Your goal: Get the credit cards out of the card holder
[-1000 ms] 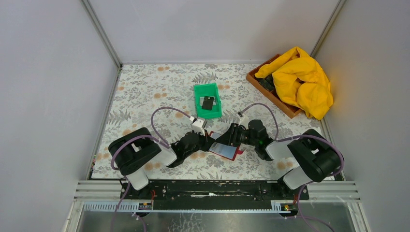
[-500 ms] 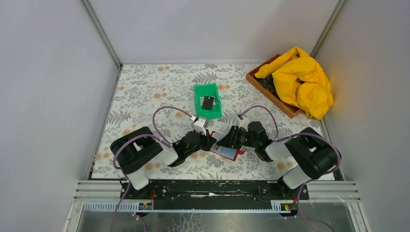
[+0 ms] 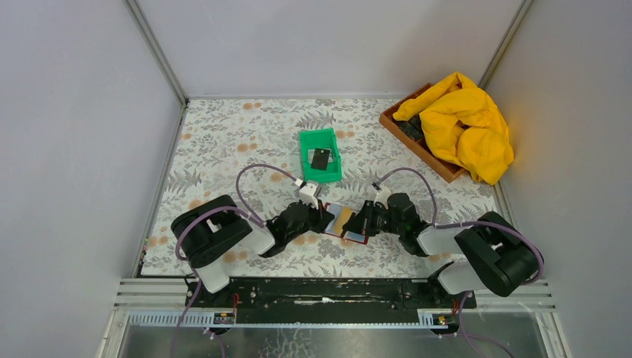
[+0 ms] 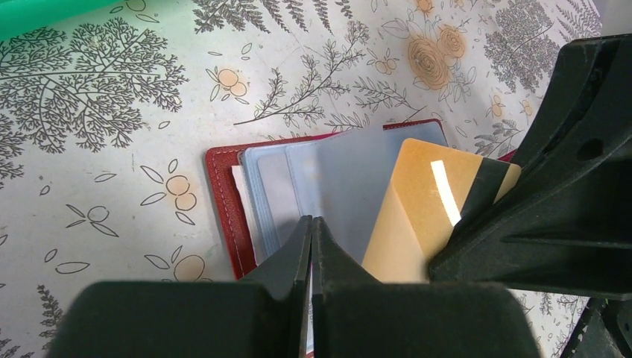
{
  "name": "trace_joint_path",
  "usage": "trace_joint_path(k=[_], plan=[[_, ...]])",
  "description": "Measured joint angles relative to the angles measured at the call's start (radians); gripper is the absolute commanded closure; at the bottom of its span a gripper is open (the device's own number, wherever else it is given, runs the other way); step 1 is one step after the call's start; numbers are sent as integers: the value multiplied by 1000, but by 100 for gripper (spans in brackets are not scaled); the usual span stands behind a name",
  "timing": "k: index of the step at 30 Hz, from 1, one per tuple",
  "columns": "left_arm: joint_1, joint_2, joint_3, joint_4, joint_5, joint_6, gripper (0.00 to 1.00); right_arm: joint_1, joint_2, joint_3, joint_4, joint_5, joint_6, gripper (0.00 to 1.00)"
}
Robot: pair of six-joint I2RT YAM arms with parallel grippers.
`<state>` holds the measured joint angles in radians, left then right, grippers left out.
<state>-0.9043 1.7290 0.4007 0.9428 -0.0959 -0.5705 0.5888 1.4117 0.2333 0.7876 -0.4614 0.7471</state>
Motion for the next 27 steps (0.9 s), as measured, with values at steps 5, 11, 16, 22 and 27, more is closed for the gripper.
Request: trace_joint_path(k=[5, 11, 16, 22, 27], plan=[[0, -8, -8, 0, 0, -1, 100, 0, -51, -10, -59, 19, -21, 100], [0, -31, -18, -20, 3, -1, 97, -5, -259, -8, -237, 106, -85, 100], [-1, -57, -31, -43, 6, -2, 82, -23, -408, 13, -389, 168, -148, 100], [-5, -181, -56, -123, 36, 9, 43, -31, -520, 26, -468, 173, -198, 100], [-5, -384, -50, -197, 72, 41, 25, -33, -555, 28, -460, 90, -229, 100]])
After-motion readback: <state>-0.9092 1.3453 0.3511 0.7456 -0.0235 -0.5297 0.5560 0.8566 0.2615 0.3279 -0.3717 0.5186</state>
